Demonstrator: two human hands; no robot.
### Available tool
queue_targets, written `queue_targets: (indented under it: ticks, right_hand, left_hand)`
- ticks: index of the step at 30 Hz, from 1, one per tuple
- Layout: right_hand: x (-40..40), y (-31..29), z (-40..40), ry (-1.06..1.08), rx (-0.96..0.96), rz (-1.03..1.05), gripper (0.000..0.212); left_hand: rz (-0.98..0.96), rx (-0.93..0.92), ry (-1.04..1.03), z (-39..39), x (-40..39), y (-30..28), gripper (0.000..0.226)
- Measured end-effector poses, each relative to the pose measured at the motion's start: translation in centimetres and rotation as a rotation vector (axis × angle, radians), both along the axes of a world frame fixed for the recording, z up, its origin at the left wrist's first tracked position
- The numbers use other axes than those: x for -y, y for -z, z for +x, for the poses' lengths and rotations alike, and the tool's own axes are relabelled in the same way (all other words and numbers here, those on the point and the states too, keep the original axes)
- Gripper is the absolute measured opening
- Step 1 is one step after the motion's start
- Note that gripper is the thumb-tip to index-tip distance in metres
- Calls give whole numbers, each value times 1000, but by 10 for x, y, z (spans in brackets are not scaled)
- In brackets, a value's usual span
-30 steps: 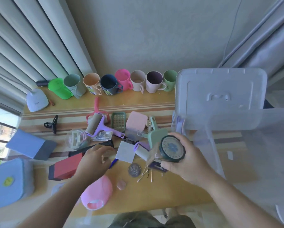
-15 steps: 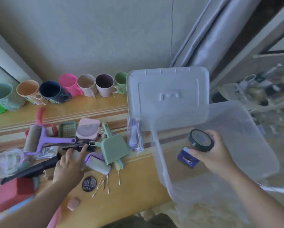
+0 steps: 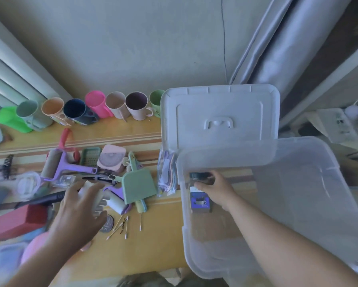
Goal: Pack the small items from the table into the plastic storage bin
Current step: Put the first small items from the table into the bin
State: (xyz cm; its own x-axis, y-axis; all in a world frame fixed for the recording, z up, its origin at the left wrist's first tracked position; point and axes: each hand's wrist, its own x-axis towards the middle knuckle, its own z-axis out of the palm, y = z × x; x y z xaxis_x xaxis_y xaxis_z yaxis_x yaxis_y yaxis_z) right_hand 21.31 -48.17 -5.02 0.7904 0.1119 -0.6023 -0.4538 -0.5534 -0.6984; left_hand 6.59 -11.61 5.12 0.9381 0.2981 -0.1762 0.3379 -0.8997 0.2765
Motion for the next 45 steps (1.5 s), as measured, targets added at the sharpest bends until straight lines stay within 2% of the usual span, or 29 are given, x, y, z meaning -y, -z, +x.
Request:
queue_targets:
  ticks: [1, 4, 7, 11, 13, 15, 18, 21, 23, 25, 26, 29, 32, 35, 38, 41, 45]
  right_hand:
    - [-4, 7, 0, -12, 18, -12, 41]
    - [-8, 27, -5, -42, 44, -91, 48]
    - [-6, 13, -10, -129, 124, -140, 37]
    - [14, -20, -9, -182, 91, -95, 37]
    - [29, -47, -12, -210, 179, -74, 41]
    - [42, -80, -22, -239, 292, 5, 52]
    - [58, -118, -42, -411, 573, 38, 85]
    - [72, -126, -57, -481, 794, -74, 96]
    - [81, -121, -64, -407, 816, -90, 97]
    - [87, -115, -70, -434, 771, -130, 103]
    - [87, -113, -71, -462, 737, -170, 106]
    - [83, -110, -70, -408, 609, -217, 115]
    - [81, -109, -61, -456, 515, -224, 122]
    - [80, -108, -51, -566, 472, -252, 99]
    - [84, -91, -39, -506, 497, -334, 80]
    - [84, -59, -23, -526, 424, -533, 83]
    - [65, -20, -11, -605, 216, -717, 90]
  left_hand:
    - [-35, 46, 12, 2, 15, -6, 69]
    - [-171, 86, 22, 13, 57, -24, 58]
    - [-224, 117, 116, 27, 92, -35, 55]
    - [-246, 185, 271, 52, 128, -40, 83]
    - [-289, 214, 327, 62, 148, -43, 92]
    - [-339, 262, 409, 67, 169, -45, 92]
    - [-434, 293, 506, 71, 200, -44, 89]
    - [-583, 156, 424, 75, 221, -45, 64]
    - [-857, -103, 222, 82, 233, -50, 34]
    - [-1112, -309, -1, 89, 242, -50, 34]
    - [-1155, -368, -43, 91, 245, -49, 39]
    - [-1074, -352, 34, 91, 250, -41, 41]
    - [-774, -253, 237, 96, 245, -31, 35]
    - [-586, -270, 351, 97, 243, -25, 36]
    - [-580, -163, 364, 90, 238, -31, 41]
    - [-576, 98, 359, 79, 206, -32, 32]
    - [-392, 191, 204, 51, 129, 3, 30]
